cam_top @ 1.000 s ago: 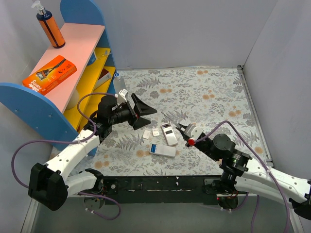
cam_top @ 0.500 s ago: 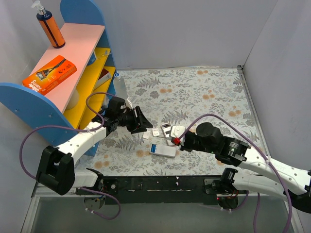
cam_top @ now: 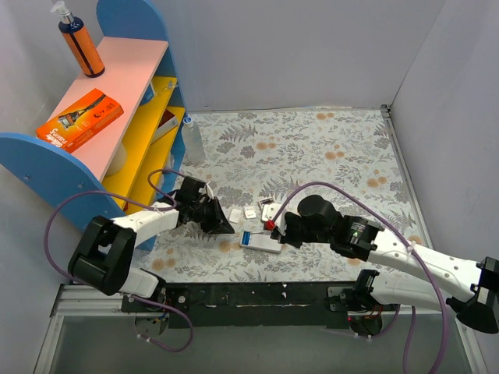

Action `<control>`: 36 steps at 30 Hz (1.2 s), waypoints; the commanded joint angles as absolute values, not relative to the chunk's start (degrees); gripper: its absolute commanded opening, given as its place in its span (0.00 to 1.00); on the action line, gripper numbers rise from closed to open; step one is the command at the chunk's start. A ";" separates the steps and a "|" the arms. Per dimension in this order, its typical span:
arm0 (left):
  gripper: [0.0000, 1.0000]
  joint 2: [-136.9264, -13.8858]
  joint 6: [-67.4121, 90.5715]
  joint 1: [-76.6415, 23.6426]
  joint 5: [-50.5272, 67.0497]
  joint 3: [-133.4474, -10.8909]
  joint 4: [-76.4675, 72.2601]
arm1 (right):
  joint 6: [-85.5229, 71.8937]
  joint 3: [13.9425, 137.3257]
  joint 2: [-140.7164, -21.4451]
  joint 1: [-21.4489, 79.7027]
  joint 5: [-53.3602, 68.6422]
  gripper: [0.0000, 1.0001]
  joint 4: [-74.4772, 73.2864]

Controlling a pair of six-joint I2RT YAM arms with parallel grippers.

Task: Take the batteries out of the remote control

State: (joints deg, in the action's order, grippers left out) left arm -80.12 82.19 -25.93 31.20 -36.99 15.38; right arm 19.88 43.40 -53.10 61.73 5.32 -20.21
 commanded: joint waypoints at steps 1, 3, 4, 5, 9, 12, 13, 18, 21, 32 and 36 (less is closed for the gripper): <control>0.00 -81.91 82.18 -25.75 34.19 -35.25 9.76 | 20.83 43.34 -53.97 61.35 10.19 0.01 -15.13; 0.00 -82.96 82.27 -25.93 34.37 -35.24 9.14 | 22.84 42.89 -53.96 61.17 11.68 0.01 -14.77; 0.00 -83.32 82.27 -26.01 34.19 -35.16 8.88 | 23.46 43.15 -54.31 60.82 12.12 0.01 -15.81; 0.00 -83.49 82.44 -26.10 34.02 -35.16 8.70 | 24.16 44.11 -55.45 60.56 12.22 0.01 -16.43; 0.03 -84.64 82.70 -26.63 34.19 -34.89 7.21 | 26.27 46.14 -58.18 59.59 13.88 0.01 -19.42; 0.03 -85.25 82.79 -27.60 34.28 -34.72 5.89 | 27.50 46.76 -59.67 59.24 15.29 0.01 -19.86; 0.04 -85.60 82.71 -28.12 34.02 -34.63 5.63 | 27.86 46.84 -60.03 59.15 15.47 0.01 -19.78; 0.05 -86.31 82.62 -28.65 32.96 -33.84 5.01 | 29.62 48.16 -61.96 58.71 15.47 0.01 -19.34; 0.06 -86.48 82.71 -28.65 32.44 -33.49 4.31 | 30.85 49.04 -62.93 58.45 15.29 0.01 -19.60; 0.10 -85.78 86.04 -30.14 32.43 -30.32 0.26 | 32.87 51.41 -66.27 57.04 17.84 0.01 -20.48; 0.11 -85.96 88.06 -31.46 32.43 -29.09 -2.72 | 33.05 51.68 -67.59 56.87 18.28 0.01 -20.39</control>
